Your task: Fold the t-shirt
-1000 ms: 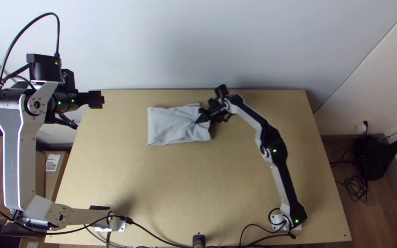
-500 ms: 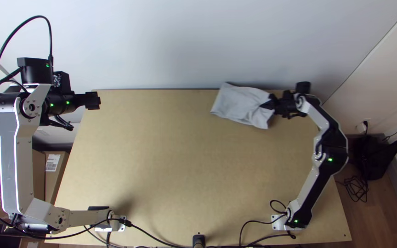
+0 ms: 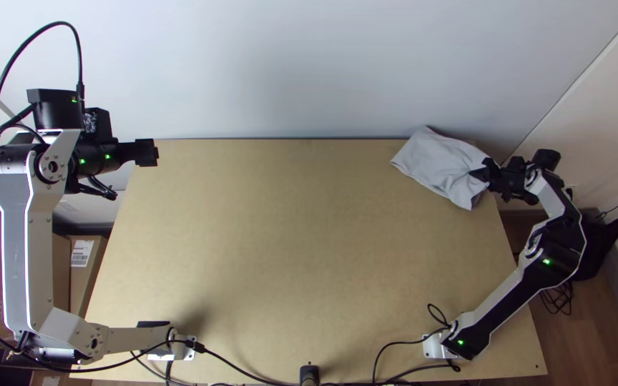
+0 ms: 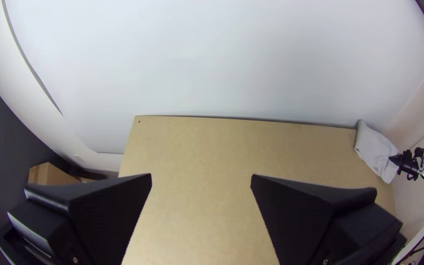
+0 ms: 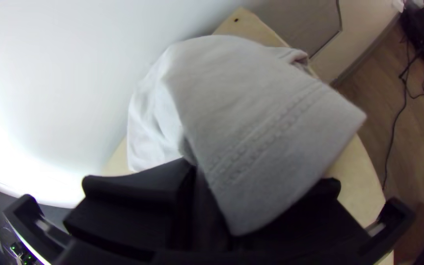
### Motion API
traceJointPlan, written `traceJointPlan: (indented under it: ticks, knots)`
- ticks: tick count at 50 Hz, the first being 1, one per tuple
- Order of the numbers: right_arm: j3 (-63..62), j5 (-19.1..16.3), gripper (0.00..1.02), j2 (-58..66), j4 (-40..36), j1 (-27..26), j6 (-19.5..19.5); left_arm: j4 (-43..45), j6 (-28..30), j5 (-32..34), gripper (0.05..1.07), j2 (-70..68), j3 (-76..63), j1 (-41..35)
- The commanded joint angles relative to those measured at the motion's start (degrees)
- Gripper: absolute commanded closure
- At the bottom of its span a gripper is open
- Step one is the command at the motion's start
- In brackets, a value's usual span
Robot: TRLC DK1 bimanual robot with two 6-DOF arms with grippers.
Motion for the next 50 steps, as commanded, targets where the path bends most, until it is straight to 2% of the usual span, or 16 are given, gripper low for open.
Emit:
traceJointPlan:
  ticks: [1, 2, 6, 15, 18, 24, 34, 40, 44, 50]
  knots:
    - [-0.43, 1.65, 0.10, 0.09, 0.61, -2.24, -2.88, 0.96, 1.23, 0.76, 0.10, -0.11, -0.50, 0.20]
    - [-0.26, 2.00, 0.03, 0.09, 0.61, -2.86, -3.14, 0.96, 1.23, 0.76, 0.10, -0.02, -0.42, 0.20]
    - [1.24, 3.84, 0.03, 0.88, 0.61, -5.05, -3.41, 1.05, 1.32, 0.76, 0.10, 0.15, -0.33, 0.20]
    - [3.35, 12.37, 0.04, 0.44, 0.79, -9.01, -5.51, 1.49, 1.32, 1.11, 0.10, -0.11, -0.24, 0.29]
    - [3.35, 16.76, 0.04, -1.76, 1.32, -9.80, -7.10, 1.75, 1.32, 1.11, 0.10, -0.20, -0.15, 0.29]
    - [2.99, 21.51, 0.03, -9.84, 5.71, -10.33, -8.85, 3.16, 0.79, 1.11, 0.10, -0.90, -0.15, 0.29]
    - [3.43, 22.13, 0.04, -26.28, 15.73, -9.10, -11.49, 11.07, -0.70, 0.41, 0.10, -4.33, -0.33, 1.87]
    - [3.61, 22.57, 0.04, -36.21, 18.10, -5.67, -16.50, 14.06, -1.14, -0.82, 0.11, -8.11, -2.53, 1.96]
    - [2.03, 22.57, 0.04, -42.80, 20.83, -4.17, -16.50, 18.37, -0.53, -3.98, 0.11, -12.68, -7.54, 1.69]
    - [-1.22, 22.57, 0.04, -52.73, 23.82, -2.42, -15.97, 24.08, 0.18, -4.25, 0.10, -20.85, -16.24, 0.81]
